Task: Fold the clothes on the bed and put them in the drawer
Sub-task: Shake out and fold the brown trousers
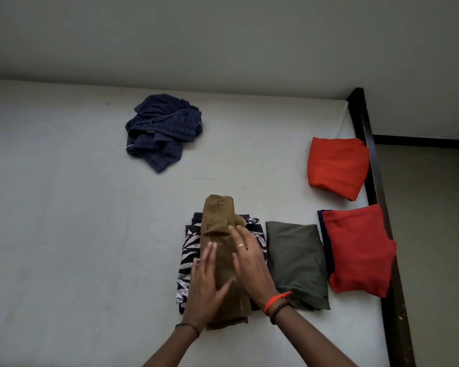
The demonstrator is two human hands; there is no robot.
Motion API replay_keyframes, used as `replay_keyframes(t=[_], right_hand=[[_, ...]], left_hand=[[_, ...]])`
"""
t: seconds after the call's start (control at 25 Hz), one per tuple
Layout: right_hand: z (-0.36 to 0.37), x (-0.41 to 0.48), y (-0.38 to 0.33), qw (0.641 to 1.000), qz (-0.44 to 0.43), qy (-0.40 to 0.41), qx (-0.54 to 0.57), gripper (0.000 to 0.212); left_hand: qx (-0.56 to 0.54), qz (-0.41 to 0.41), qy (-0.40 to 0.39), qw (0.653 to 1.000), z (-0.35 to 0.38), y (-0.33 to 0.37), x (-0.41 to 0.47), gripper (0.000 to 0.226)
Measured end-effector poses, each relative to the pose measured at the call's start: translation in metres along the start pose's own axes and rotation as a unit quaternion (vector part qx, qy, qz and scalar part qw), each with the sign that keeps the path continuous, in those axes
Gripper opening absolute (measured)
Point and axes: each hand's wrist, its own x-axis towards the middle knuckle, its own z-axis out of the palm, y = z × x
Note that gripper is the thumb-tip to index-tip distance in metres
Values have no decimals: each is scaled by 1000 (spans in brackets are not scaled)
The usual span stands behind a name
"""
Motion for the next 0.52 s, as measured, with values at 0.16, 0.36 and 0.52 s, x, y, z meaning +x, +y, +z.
replay_keyframes(t=[0.16,0.36,0.52], right_hand=[[-6,33,-5,974,-102,-150,-136,72],[-8,64,13,935,-56,-272,-219,112],[6,73,24,927,-44,-288,-235,118]], left_hand=[[200,77,-137,967,12,-23,-20,113],[241,39,-161,956,24,-16,-16,126],[238,17,-183,954,33,-13,-12,126]])
